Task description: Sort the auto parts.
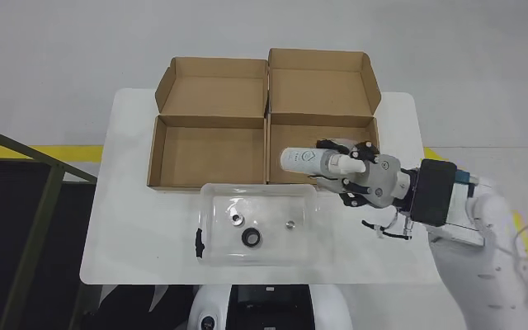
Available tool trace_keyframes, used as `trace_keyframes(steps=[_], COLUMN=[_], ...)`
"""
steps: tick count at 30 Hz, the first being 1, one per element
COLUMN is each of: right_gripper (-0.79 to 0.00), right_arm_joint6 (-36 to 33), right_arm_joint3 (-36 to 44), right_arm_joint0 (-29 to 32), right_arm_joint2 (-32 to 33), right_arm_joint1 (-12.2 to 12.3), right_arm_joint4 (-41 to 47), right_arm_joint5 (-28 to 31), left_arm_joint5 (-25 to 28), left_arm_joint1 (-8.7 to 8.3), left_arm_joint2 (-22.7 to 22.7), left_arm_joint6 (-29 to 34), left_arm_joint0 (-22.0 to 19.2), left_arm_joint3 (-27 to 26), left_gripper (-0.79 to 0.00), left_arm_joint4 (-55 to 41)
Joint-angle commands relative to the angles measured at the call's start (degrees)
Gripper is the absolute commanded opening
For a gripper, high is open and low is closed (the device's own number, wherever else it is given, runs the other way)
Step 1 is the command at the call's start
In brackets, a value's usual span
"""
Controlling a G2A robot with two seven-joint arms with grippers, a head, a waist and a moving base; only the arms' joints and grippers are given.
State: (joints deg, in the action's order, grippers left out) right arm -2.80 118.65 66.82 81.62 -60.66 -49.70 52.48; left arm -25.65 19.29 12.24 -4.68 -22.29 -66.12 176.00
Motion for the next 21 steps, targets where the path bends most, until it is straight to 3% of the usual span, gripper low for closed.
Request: trace_keyframes(steps=[1, 16, 21], right_gripper=[-0.785, -0.785, -0.785], right_arm_joint6=[1.4, 8.1, 10.0], right_arm_joint3=[0.1, 3.0, 2.9], right_arm_joint0=[-0.4, -1.5, -1.9], right_arm_joint2=[0.1, 0.0, 0.2], right_arm_joint1=[0.0, -0.6, -0.7], right_arm_joint4=[1.4, 0.0, -2.1], right_arm_joint5=[0.4, -1.9, -0.1], left_arm_joint5=[0.0, 0.0, 0.0], left_arm_joint1=[0.0, 0.0, 0.0], left_arm_joint2=[0.0, 0.0, 0.0], left_arm_joint6=[0.0, 0.0, 0.0], left_arm_joint0=[0.0, 0.0, 0.0], left_arm_joint3=[0.0, 0.0, 0.0], left_gripper=[0.0, 0.0, 0.0], left_arm_joint4=[0.0, 0.0, 0.0])
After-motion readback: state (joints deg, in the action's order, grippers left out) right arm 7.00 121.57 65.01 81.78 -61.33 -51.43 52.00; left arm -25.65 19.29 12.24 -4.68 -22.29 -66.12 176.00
